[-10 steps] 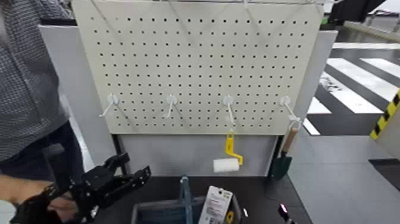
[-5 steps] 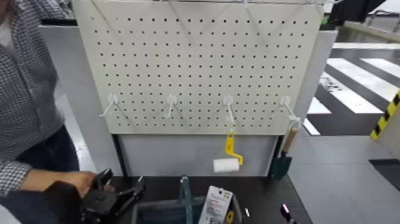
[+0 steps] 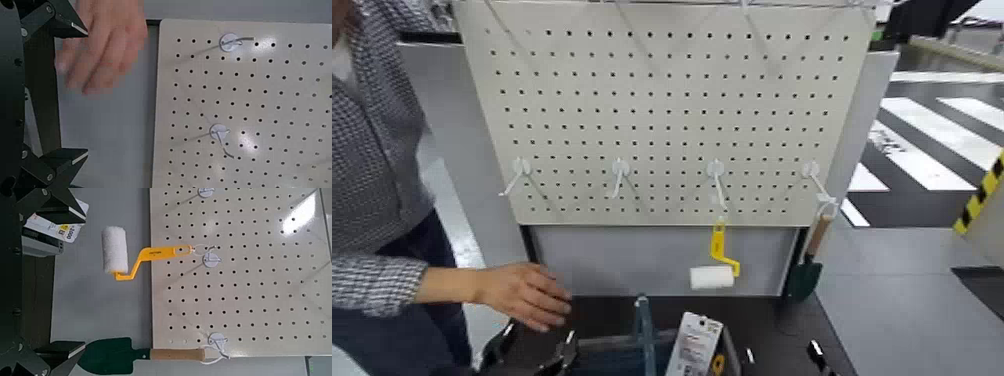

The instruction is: Put the red screwdriver into the crate.

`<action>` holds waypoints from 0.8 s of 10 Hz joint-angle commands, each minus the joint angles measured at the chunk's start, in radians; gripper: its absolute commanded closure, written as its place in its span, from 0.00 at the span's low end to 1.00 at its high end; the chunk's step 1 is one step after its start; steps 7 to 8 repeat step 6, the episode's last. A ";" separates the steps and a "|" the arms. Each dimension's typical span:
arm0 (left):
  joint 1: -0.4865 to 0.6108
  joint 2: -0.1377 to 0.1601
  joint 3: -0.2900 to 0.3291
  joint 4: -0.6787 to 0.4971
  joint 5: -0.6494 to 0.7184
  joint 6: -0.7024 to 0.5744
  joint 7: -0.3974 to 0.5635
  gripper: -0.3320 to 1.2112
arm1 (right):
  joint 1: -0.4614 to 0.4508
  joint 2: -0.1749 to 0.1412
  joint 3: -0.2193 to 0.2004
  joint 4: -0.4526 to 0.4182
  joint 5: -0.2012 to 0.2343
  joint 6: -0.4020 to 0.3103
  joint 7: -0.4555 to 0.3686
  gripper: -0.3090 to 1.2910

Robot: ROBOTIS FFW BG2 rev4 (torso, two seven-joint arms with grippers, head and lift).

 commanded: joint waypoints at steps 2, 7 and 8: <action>0.042 0.009 -0.004 0.005 -0.072 -0.044 0.048 0.36 | 0.003 -0.001 0.003 -0.004 0.007 -0.008 -0.003 0.30; 0.041 0.016 -0.012 0.006 -0.090 -0.071 0.052 0.36 | 0.003 -0.004 0.000 -0.014 0.019 0.008 -0.003 0.30; 0.041 0.016 -0.012 0.006 -0.090 -0.071 0.052 0.36 | 0.003 -0.004 0.000 -0.014 0.019 0.008 -0.003 0.30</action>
